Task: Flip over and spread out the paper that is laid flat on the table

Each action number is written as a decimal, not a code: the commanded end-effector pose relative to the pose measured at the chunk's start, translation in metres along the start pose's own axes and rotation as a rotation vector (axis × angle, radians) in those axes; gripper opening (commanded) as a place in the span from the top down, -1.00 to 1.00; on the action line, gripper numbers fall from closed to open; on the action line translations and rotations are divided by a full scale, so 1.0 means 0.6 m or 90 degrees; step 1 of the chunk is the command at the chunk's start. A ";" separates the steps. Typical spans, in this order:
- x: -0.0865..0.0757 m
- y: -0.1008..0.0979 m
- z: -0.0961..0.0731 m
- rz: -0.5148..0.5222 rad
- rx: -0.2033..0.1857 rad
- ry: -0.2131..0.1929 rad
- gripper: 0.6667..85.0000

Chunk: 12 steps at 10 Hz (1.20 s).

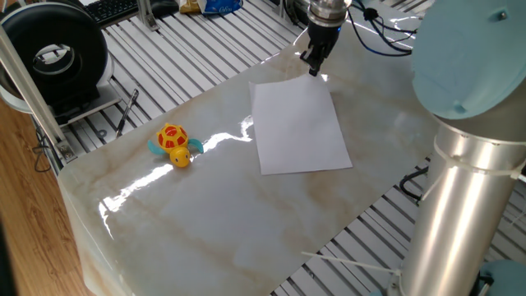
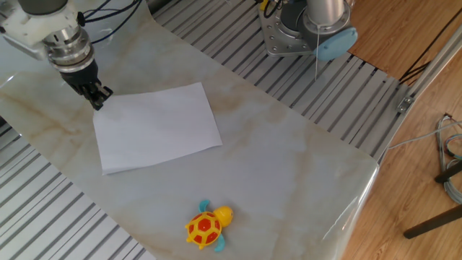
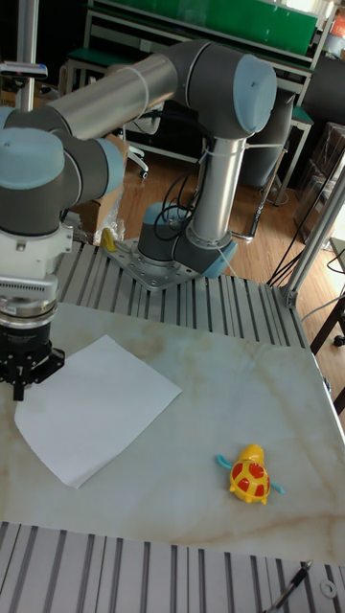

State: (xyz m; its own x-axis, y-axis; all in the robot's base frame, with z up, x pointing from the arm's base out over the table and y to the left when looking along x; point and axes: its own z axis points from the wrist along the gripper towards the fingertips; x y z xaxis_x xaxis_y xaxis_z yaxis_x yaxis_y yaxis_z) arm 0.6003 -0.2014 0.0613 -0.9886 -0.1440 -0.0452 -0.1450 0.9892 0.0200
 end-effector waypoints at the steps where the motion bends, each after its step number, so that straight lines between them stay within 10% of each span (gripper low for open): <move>1: 0.004 0.016 -0.039 -0.011 -0.017 -0.013 0.99; 5: -0.008 0.014 -0.040 -0.029 -0.014 -0.031 0.99; 9: 0.051 0.073 -0.141 0.014 -0.012 0.019 0.99; 12: 0.031 0.084 -0.151 0.009 -0.003 0.004 0.99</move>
State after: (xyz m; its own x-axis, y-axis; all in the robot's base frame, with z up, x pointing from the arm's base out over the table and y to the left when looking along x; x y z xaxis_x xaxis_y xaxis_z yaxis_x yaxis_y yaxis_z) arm 0.5709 -0.1675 0.1375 -0.9900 -0.1378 -0.0289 -0.1385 0.9901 0.0240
